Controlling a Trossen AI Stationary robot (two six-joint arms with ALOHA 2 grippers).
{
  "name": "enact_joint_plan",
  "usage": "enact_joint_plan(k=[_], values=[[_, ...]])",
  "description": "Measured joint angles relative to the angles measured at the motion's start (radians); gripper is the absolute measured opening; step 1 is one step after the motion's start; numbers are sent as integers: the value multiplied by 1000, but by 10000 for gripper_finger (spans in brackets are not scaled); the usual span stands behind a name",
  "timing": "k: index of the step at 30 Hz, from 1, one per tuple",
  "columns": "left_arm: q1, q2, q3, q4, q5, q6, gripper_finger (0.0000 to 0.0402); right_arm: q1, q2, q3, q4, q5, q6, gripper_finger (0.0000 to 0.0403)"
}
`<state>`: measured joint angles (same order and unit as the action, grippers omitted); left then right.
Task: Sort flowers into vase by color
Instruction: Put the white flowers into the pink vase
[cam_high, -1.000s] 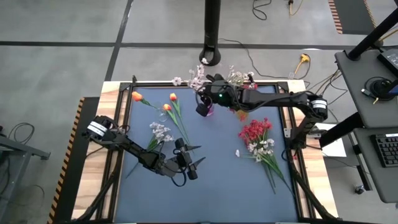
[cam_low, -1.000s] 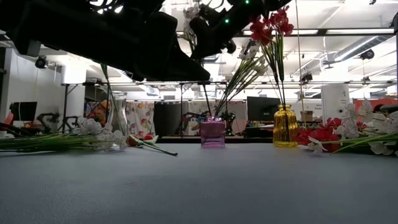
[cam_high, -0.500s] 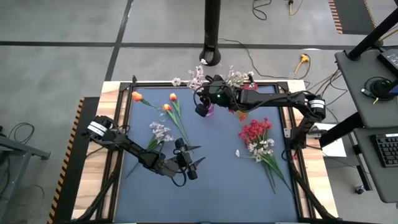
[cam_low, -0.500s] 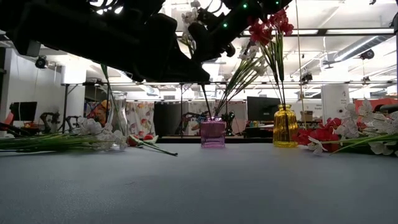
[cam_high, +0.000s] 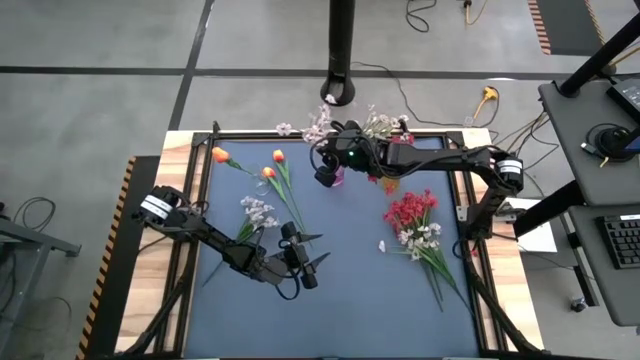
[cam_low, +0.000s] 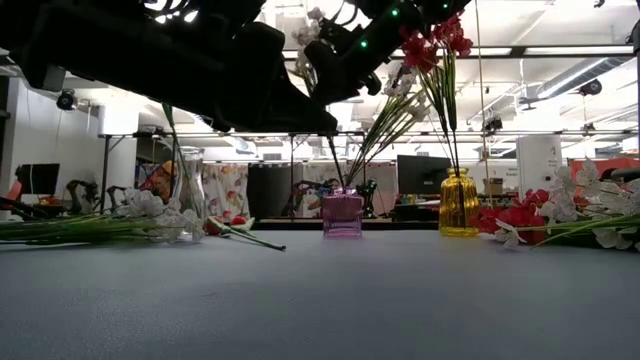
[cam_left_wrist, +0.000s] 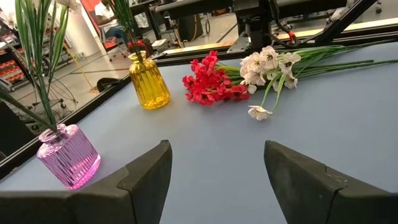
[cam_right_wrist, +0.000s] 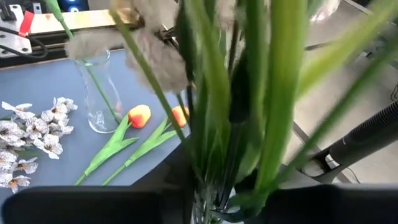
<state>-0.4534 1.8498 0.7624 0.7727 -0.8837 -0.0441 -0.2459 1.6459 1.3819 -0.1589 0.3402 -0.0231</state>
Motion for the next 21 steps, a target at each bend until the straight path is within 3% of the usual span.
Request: enact_joint_plan(k=[21], values=[[0, 0, 0, 0, 0, 1, 237, 3, -27, 0, -52, 0, 29, 229]])
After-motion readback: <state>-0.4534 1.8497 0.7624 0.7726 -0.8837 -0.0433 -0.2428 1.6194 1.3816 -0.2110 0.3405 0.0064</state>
